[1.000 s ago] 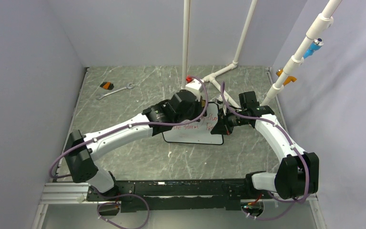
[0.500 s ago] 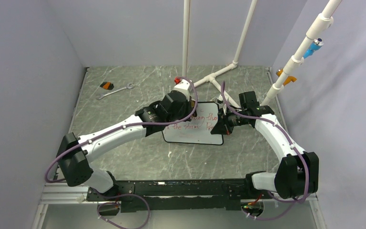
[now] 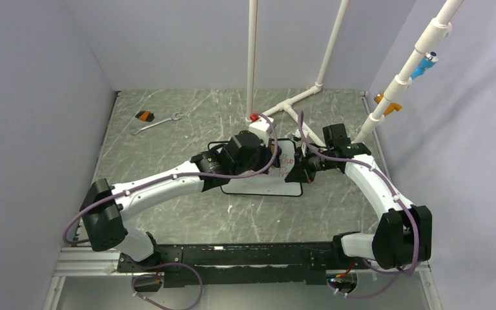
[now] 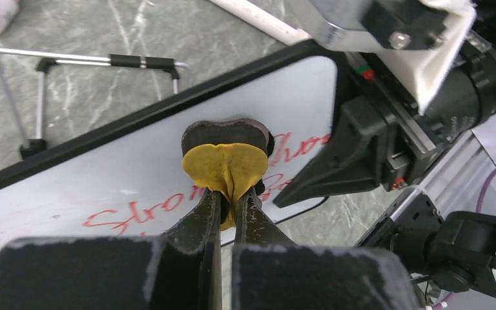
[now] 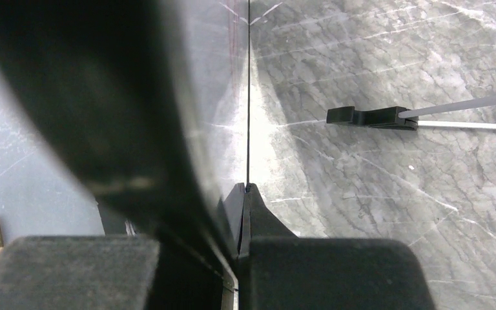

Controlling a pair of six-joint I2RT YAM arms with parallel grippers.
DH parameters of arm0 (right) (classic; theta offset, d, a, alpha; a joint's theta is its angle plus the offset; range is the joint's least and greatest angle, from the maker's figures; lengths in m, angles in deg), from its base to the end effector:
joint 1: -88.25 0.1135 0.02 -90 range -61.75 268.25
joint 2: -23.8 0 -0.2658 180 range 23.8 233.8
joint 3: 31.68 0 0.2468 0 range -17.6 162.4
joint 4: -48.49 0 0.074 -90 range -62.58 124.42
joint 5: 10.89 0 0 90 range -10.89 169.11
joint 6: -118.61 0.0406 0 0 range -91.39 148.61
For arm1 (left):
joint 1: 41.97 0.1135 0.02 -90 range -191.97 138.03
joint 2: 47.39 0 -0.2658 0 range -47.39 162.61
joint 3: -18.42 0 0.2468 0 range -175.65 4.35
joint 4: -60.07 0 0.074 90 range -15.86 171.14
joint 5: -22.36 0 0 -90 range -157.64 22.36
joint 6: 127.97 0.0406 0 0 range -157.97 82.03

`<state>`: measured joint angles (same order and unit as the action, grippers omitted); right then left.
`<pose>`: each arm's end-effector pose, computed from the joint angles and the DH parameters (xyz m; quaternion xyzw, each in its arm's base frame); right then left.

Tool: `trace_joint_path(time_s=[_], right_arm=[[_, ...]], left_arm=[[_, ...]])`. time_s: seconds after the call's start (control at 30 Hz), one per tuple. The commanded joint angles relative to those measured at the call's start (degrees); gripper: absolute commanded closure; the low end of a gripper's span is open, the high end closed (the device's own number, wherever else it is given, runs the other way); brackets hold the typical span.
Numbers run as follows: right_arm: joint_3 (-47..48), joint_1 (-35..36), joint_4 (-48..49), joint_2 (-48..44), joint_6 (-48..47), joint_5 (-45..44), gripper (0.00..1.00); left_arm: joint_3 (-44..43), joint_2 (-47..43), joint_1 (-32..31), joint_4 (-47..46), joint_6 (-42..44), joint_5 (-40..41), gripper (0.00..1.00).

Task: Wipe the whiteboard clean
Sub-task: Erase the whiteboard at the center of the board.

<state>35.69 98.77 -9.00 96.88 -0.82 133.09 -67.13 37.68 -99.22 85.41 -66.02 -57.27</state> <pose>0.2224 0.0747 0.2559 -0.3950 0.7788 0.4016 0.2762 0.1940 -0.2882 0.3325 0.1645 0.8244 -0.3072 0.4459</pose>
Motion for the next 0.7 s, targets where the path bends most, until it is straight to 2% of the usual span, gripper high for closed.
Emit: trace_joint_path(time_s=[0.0, 0.23, 0.5, 0.67], right_arm=[[0.4, 0.5, -0.6, -0.9, -2.7, 0.5, 1.00], [0.4, 0.4, -0.6, -1.2, -2.7, 0.5, 1.00], [0.4, 0.5, -0.6, -1.3, -2.7, 0.6, 1.00], [0.3, 0.4, -0.5, -1.2, -2.6, 0.5, 1.00]], left_arm=[[-2.4, 1.9, -1.3, -2.9, 0.7, -0.4, 1.00], [2.1, -0.4, -0.3, -2.4, 0.0, 8.3, 1.00], [8.3, -6.2, 2.7, -4.8, -1.5, 7.7, 1.00], [8.5, -6.8, 2.1, -7.8, -1.5, 3.5, 1.00]])
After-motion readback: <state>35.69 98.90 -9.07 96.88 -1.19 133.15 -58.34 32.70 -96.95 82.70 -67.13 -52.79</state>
